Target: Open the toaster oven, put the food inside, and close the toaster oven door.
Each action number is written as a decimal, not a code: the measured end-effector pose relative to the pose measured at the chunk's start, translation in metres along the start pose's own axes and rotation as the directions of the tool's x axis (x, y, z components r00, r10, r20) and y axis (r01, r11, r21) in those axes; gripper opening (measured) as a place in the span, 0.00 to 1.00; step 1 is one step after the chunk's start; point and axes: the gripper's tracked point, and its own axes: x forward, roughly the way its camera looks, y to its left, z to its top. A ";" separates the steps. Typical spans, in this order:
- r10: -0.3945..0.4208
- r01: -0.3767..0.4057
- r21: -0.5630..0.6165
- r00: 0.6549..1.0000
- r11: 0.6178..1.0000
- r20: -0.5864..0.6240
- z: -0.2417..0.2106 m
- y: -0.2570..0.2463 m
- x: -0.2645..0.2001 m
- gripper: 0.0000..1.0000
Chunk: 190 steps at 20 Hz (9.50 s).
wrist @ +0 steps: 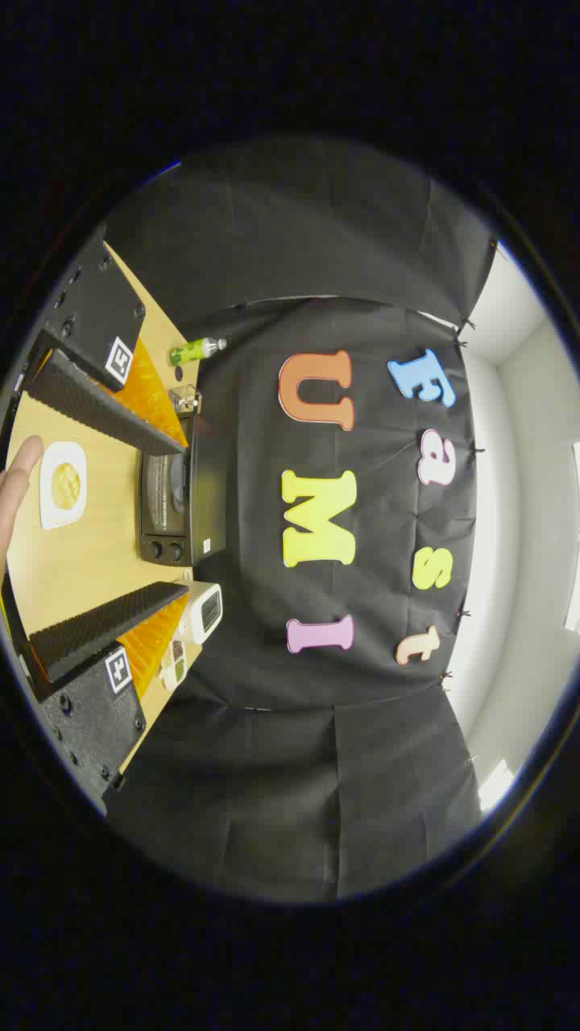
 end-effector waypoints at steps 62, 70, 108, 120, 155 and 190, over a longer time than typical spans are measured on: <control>0.028 -0.033 -0.037 0.993 0.999 -0.118 -0.115 0.083 0.334 1.00; 0.045 -0.034 0.075 0.986 0.997 -0.161 -0.129 0.084 0.368 1.00; 0.074 -0.060 0.059 0.952 0.996 -0.297 -0.205 0.076 0.182 1.00; 0.121 -0.111 0.056 0.968 0.992 -0.220 -0.201 0.054 0.084 1.00; 0.000 0.020 0.033 0.859 0.999 -0.512 -0.341 0.052 0.116 1.00; 0.177 -0.170 0.336 0.984 0.926 0.010 -0.153 0.043 0.087 0.85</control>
